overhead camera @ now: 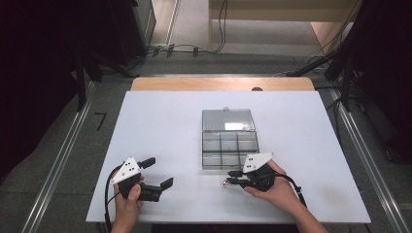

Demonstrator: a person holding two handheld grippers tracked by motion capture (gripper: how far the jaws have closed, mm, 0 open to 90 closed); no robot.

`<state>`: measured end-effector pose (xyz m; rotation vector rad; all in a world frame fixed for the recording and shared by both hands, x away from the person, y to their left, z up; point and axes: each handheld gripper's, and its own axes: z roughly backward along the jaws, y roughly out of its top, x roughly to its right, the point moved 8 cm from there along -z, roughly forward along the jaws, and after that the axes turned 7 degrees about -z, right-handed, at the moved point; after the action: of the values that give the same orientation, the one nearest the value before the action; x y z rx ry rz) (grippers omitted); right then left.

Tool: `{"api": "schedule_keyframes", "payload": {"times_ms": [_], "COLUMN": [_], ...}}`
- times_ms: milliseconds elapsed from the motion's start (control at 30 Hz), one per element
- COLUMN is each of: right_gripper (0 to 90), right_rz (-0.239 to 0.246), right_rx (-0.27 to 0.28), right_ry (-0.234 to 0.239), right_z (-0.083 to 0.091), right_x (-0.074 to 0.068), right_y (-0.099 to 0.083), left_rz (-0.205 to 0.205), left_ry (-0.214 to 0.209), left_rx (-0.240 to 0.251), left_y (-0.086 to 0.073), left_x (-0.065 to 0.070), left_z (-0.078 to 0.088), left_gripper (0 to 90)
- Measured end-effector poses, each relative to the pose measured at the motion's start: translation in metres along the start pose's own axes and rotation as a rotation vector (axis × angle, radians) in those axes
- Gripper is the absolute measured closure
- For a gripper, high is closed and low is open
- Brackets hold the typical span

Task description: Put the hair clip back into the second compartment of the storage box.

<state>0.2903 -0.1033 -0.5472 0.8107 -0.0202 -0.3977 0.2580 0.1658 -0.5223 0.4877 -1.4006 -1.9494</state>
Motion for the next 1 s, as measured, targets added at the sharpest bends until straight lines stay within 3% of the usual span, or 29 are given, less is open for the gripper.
{"api": "schedule_keyframes", "payload": {"times_ms": [200, 700, 1000], "right_gripper": [73.4, 65.8, 66.0], "right_rz": [-0.017, -0.093, -0.075], "right_rx": [-0.021, -0.024, -0.030], "right_ry": [-0.018, 0.071, 0.070], "right_z": [-0.006, -0.009, -0.008], "right_x": [0.007, 0.009, 0.008], "right_y": [-0.007, -0.012, -0.015], "left_rz": [0.001, 0.001, 0.005], "left_ry": [-0.003, -0.004, 0.001], "left_rx": [-0.002, -0.012, -0.011], "left_y": [-0.001, -0.003, -0.003], "left_x": [-0.001, -0.002, -0.004], "left_z": [0.000, -0.001, 0.000], "left_gripper": [0.0, 0.0, 0.0]}}
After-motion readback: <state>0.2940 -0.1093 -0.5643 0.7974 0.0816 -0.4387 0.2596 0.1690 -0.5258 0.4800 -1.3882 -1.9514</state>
